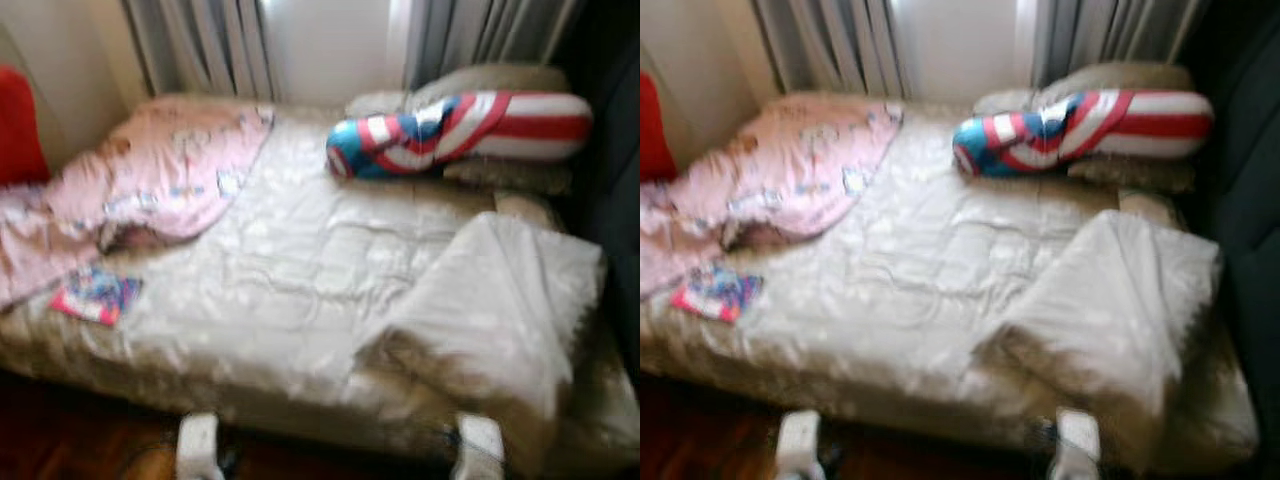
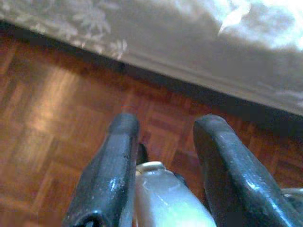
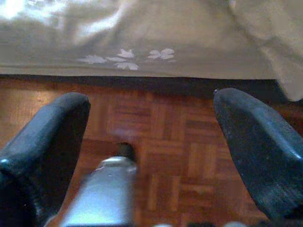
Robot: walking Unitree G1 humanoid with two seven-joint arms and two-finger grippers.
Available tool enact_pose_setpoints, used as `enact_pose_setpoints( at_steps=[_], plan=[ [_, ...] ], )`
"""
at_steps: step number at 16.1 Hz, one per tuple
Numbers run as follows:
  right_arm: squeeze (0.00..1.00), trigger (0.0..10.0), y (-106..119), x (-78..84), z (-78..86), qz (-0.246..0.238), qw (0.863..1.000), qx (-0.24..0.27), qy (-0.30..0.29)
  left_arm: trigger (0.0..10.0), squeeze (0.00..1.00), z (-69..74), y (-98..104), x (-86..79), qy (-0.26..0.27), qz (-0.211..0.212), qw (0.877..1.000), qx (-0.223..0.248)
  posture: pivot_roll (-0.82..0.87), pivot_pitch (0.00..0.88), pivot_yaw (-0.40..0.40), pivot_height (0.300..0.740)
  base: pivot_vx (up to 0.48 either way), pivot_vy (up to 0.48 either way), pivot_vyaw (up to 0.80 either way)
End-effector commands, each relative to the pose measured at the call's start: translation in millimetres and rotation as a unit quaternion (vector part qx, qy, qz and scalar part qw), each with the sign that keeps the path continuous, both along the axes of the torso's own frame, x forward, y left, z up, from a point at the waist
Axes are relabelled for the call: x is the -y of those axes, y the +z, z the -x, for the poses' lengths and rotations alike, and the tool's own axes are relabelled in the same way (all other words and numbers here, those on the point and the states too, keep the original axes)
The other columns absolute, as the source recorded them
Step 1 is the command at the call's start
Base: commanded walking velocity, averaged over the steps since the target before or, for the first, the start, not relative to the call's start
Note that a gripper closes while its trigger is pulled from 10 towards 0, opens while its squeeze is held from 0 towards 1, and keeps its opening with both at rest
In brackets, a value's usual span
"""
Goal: Clean up the room
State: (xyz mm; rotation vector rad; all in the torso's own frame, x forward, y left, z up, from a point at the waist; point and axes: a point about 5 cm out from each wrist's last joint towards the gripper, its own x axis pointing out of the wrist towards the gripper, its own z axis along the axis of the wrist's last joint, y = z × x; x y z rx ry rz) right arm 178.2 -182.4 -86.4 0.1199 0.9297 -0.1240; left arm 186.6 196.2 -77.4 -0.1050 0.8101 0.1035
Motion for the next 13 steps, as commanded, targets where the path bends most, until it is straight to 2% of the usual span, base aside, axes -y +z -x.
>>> enact_pose_setpoints(
  at_steps=[1,4,13],
  plan=[
    [0.0,10.0,-0.8,7.8,3.6,0.006,1.0,-0.006,-0.011,10.0,0.0,-2.2,0.1,4.7,-0.003,0.005,1.0,-0.001,0.01,0.015,-0.017,0.74,0.0,-0.292,-0.78],
    [0.0,10.0,-0.1,8.7,2.4,0.008,1.0,-0.004,-0.009,10.0,0.0,-2.9,0.4,4.7,0.001,0.005,1.0,0.0,0.02,0.021,-0.02,0.74,0.0,-0.283,-0.66],
    [0.0,10.0,0.0,7.7,2.2,0.006,1.0,0.0,-0.006,10.0,0.0,-2.0,-0.2,4.2,0.018,0.006,1.0,-0.002,0.02,0.03,-0.022,0.74,0.0,0.0,0.0]
  ],
)
